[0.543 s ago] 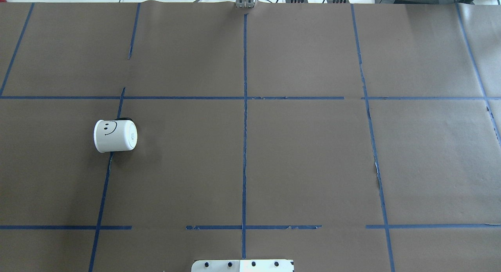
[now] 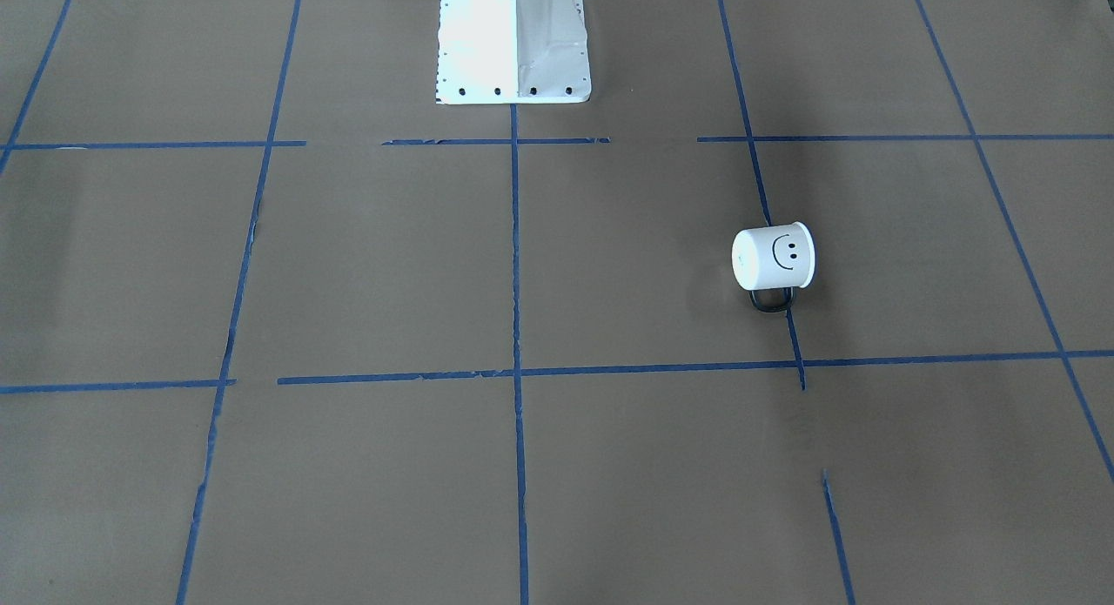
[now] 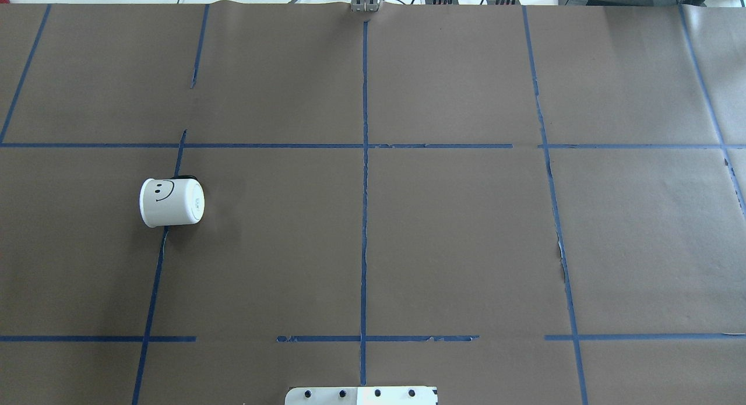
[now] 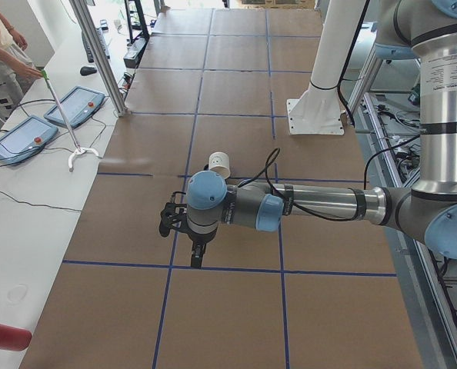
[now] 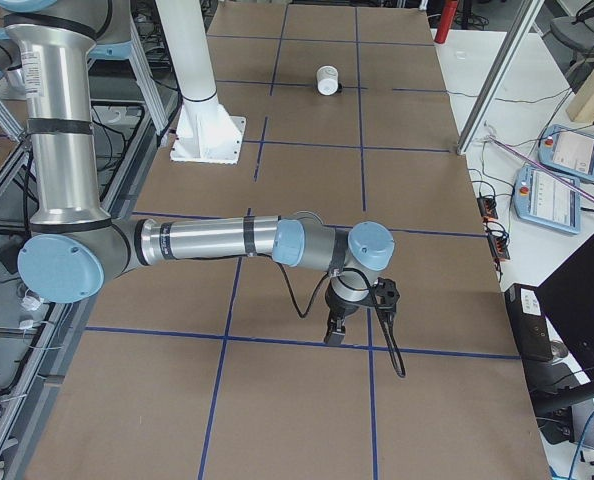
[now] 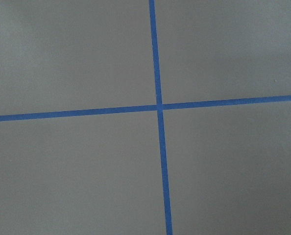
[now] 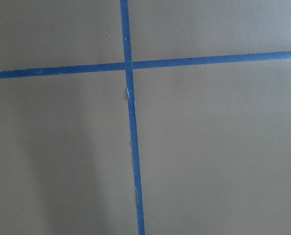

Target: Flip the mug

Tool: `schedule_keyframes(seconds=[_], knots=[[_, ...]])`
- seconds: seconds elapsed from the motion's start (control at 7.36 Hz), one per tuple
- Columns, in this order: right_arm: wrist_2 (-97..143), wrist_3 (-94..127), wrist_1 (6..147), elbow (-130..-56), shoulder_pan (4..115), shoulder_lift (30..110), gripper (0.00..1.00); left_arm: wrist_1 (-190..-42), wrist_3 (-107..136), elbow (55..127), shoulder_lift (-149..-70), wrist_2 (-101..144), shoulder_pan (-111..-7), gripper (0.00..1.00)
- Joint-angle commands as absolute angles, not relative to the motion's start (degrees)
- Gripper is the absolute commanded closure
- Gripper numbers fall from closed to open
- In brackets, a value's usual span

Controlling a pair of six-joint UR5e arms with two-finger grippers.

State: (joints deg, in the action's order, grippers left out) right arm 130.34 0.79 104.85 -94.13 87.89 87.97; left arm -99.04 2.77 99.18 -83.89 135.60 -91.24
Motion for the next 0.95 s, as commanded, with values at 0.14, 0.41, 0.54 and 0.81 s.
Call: schedule_keyframes(seconds=[0.14,0.41,0.54,0.81], knots=[[130.3,0.8,104.9,-94.1,87.9,88.0,0.00,-107.5,3.9,99.0,-84.9,135.6,-83.8,0.00],[130.3,0.8,104.9,-94.1,87.9,87.9,0.00,-120.3,29.5,99.3,-85.1,135.0,-73.4,0.00],[130.3,0.8,104.9,-94.1,87.9,87.9,0.00,-131.3,42.7,98.9,-84.3,134.9,-69.7,0.00],[130.3,0.8,104.9,-94.1,87.9,87.9,0.00,-146.7,66.4,98.9,-84.5,127.5,-60.1,0.00]])
